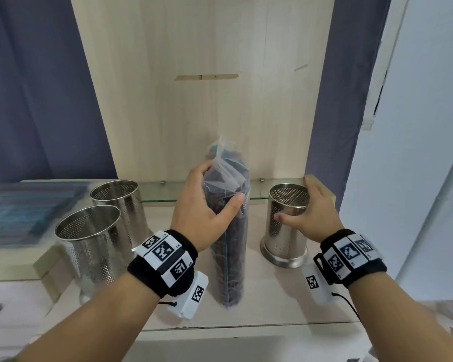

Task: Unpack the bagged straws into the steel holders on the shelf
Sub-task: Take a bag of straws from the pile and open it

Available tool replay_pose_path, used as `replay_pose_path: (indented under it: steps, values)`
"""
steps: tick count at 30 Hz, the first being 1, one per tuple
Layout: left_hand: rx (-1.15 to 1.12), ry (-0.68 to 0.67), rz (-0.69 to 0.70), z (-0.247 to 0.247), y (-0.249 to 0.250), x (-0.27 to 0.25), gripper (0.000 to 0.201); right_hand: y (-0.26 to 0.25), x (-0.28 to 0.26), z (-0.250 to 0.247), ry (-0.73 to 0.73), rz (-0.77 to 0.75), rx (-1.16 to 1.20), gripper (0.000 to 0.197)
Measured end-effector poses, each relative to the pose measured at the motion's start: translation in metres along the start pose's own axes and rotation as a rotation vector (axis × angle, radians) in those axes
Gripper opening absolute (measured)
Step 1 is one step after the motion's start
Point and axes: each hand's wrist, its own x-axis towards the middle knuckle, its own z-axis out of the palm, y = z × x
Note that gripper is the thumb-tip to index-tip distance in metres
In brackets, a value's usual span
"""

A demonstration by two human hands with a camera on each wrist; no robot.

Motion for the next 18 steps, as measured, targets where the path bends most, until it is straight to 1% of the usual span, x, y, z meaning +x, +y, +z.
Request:
replay_pose_path:
  steps: [3,5,6,7,8,9,10,11,12,13,14,16,17,18]
  values:
    - [-0.009,-0.020,0.012,-0.001,-0.002,0.001,0.077,0.004,-0.008,-0.011,-0.043,-0.022,-0.004,0.120]
    - [-0.006,-0.055,0.025,-0.004,-0.002,0.001,0.080,-0.010,-0.014,-0.022,-0.100,-0.002,-0.073,0.121]
    - [-0.005,-0.076,0.037,-0.005,-0.002,0.001,0.080,-0.022,-0.017,-0.027,-0.101,-0.012,-0.126,0.118]
    - [-0.005,-0.091,0.056,-0.006,-0.004,0.001,0.080,-0.038,-0.020,-0.033,-0.069,-0.058,-0.142,0.110]
    - [-0.013,-0.097,0.082,-0.007,-0.003,0.002,0.078,-0.055,-0.021,-0.037,-0.020,-0.135,-0.086,0.097]
    - [-0.034,-0.090,0.105,-0.008,-0.003,0.003,0.076,-0.072,-0.022,-0.040,0.013,-0.215,0.050,0.080]
    - [-0.059,-0.067,0.128,-0.009,-0.003,0.005,0.073,-0.089,-0.021,-0.043,0.009,-0.272,0.223,0.062]
    - [-0.079,-0.027,0.151,-0.011,-0.003,0.009,0.070,-0.106,-0.020,-0.044,-0.028,-0.302,0.373,0.045]
    - [-0.080,0.025,0.161,-0.014,0.001,0.013,0.066,-0.123,-0.018,-0.044,-0.073,-0.308,0.467,0.031]
    - [-0.102,0.057,0.140,-0.016,0.004,0.018,0.059,-0.137,-0.015,-0.042,-0.112,-0.300,0.504,0.020]
    - [-0.142,0.065,0.076,-0.021,0.006,0.024,0.048,-0.151,-0.011,-0.038,-0.152,-0.289,0.517,0.015]
    - [-0.276,0.023,-0.060,-0.021,0.012,0.034,0.017,-0.165,-0.005,-0.033,-0.227,-0.253,0.504,0.018]
    - [-0.307,0.011,-0.101,-0.020,0.012,0.037,0.011,-0.167,-0.002,-0.030,-0.264,-0.243,0.493,0.020]
    - [-0.308,0.006,-0.115,-0.019,0.012,0.040,0.018,-0.166,0.000,-0.028,-0.294,-0.238,0.476,0.020]
